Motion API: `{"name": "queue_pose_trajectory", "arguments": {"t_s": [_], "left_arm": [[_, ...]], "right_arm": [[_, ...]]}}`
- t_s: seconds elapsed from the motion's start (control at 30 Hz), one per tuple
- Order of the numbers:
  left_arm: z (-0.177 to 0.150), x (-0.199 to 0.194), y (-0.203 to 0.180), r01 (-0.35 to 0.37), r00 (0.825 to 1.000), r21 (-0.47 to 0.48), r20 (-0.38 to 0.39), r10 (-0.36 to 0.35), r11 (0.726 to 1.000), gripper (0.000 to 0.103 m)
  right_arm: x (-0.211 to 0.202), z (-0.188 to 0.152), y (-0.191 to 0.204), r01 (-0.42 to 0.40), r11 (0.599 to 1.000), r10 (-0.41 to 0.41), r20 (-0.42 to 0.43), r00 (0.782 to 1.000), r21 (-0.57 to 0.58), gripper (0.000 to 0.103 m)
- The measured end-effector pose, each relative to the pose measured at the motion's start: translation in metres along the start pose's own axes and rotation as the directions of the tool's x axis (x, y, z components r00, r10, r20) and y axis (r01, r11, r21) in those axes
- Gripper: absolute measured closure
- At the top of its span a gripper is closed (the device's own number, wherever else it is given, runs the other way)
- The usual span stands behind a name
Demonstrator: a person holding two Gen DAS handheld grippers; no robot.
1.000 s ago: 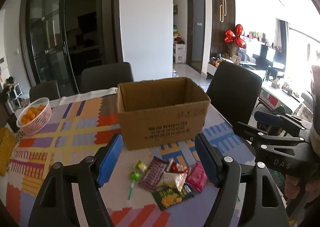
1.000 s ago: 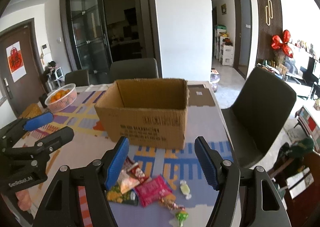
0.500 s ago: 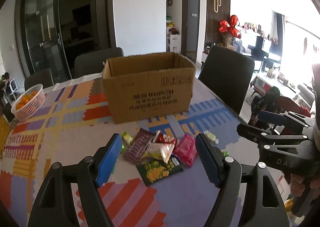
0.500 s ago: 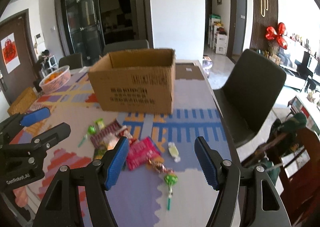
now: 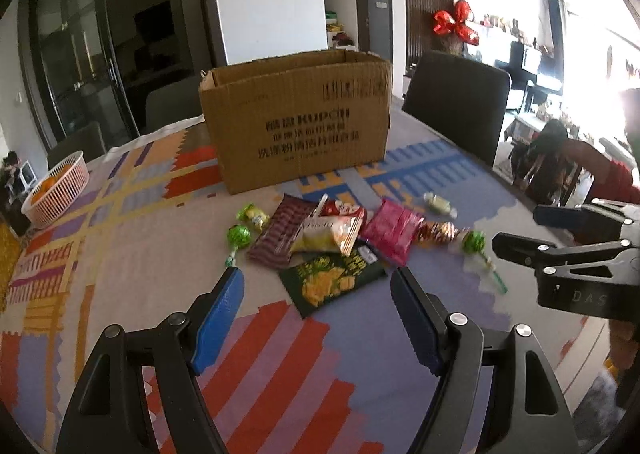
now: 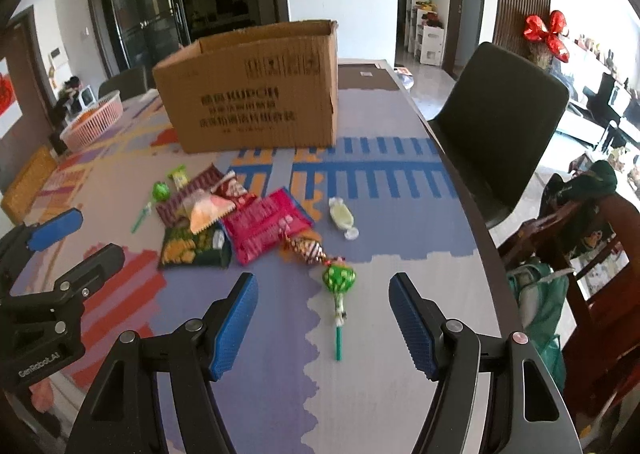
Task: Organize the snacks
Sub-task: 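Move both tools back over the remaining snacks, then grasp the green lollipop with right tool while left tool grasps green cracker packet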
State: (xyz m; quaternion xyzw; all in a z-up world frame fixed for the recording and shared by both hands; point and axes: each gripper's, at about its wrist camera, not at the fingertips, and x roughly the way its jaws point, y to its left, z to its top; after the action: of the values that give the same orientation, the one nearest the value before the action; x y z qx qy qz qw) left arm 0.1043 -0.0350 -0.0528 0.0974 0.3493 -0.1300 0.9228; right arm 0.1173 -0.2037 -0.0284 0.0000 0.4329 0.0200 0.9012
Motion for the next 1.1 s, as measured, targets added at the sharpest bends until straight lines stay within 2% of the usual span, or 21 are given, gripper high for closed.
{"name": "queue_pose_trajectory", "arguments": {"t_s": [0.23, 0.4, 0.57, 0.8, 0.97, 1.1], "left_arm": [[-0.008, 0.024, -0.01, -0.023, 1.0, 0.176, 0.007, 0.022, 0.984, 0.027], [-0.007, 0.046, -0.014, 0.037, 0.999, 0.274, -0.034, -0.029, 0.961, 0.028], [0.0, 0.071, -0.009, 0.143, 0.986, 0.246, -0.115, -0.118, 0.959, 0.028], [0.01, 0.094, -0.009, 0.191, 0.976, 0.282, -0.153, -0.152, 0.94, 0.028], [0.015, 0.11, -0.01, 0.249, 0.958, 0.283, -0.212, -0.193, 0.926, 0.029], [0.017, 0.117, -0.008, 0.296, 0.937, 0.222, -0.257, -0.237, 0.929, 0.04]], "right_arm": [[0.018, -0.014, 0.005, 0.018, 1.0, -0.018, -0.035, 0.999, -0.01, 0.034], [0.029, -0.016, 0.002, 0.038, 0.999, -0.037, -0.033, 0.999, 0.015, 0.034], [0.041, -0.015, 0.002, 0.038, 0.999, -0.036, -0.053, 0.998, 0.036, 0.034], [0.055, -0.01, -0.001, 0.07, 0.996, -0.066, -0.086, 0.994, 0.048, 0.034], [0.063, -0.009, -0.003, 0.069, 0.996, -0.062, -0.106, 0.992, 0.059, 0.035], [0.068, -0.009, -0.005, 0.071, 0.996, -0.063, -0.117, 0.991, 0.063, 0.038]]}}
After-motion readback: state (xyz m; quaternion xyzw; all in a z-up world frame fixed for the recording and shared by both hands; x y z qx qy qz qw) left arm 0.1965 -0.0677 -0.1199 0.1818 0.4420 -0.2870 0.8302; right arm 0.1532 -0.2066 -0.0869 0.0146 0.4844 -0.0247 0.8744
